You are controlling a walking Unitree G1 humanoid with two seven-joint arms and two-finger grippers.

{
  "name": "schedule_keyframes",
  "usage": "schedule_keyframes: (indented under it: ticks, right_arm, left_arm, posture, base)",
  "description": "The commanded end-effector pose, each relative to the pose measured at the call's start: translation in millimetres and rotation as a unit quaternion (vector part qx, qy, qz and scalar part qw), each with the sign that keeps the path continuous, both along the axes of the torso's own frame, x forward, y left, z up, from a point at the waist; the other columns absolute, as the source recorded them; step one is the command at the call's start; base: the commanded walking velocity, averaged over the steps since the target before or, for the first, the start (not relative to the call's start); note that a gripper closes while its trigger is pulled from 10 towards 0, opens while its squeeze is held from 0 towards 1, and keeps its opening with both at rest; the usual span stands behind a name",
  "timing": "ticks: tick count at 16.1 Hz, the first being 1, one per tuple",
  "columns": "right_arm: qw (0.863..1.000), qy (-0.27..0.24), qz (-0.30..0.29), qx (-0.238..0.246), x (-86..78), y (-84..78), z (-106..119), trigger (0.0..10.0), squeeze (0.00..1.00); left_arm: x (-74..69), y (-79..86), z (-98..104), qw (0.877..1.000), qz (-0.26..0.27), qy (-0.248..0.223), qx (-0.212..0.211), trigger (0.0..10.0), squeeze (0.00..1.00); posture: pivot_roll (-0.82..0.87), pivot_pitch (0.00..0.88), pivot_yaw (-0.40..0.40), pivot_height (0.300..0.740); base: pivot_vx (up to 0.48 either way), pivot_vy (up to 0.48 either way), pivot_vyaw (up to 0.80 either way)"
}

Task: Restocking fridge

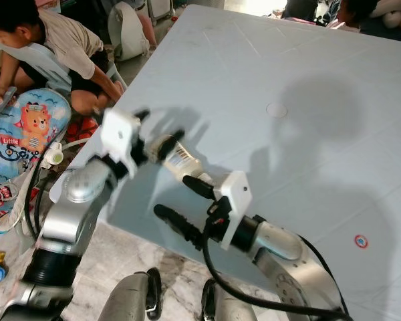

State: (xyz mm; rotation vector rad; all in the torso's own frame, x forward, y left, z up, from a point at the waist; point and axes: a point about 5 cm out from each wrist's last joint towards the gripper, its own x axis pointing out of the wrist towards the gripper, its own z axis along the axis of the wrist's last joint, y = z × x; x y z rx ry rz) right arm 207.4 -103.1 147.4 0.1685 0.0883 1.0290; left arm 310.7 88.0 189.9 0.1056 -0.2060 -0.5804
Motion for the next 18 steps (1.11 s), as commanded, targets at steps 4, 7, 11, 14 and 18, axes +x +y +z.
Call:
schedule_keyframes:
  ticks: [4,7,11,14,18]
  right_arm:
    - [0.998,-0.055,-0.030,-0.022,13.6,1.9,5,10.0,0.00]
    - [0.972,-0.125,-0.178,-0.084,37.0,-16.4,3,10.0,0.00]
    - [0.963,-0.108,-0.228,-0.090,43.9,-18.0,-7,10.0,0.00]
    - [0.965,-0.094,-0.228,-0.089,43.3,-8.6,-17,10.0,0.00]
    - [0.970,-0.052,-0.219,-0.088,46.3,1.8,-26,10.0,0.00]
  left_arm:
    - [14.6,34.2,8,0.991,0.129,-0.006,-0.029,10.0,0.00]
    - [1.3,80.1,-14,0.974,0.225,0.017,-0.014,10.0,0.00]
    - [-24.4,117.4,-39,0.953,0.297,0.052,0.005,10.0,0.00]
    - [-35.4,130.6,-47,0.942,0.330,0.061,0.007,10.0,0.00]
    - [-45.3,138.2,-53,0.930,0.362,0.064,0.022,10.0,0.00]
  posture:
    - [-0.02,0.117,-0.004,0.740]
    - [-0.01,0.116,-0.005,0.740]
    - [0.01,0.115,-0.012,0.740]
    - [0.02,0.115,-0.021,0.740]
    - [0.03,0.118,-0.020,0.740]
  base:
    - [0.000,0.000,0.00]
    - [0.000,0.000,0.00]
    - [0.000,0.000,0.00]
    - [0.000,0.000,0.00]
    - [0.000,0.000,0.00]
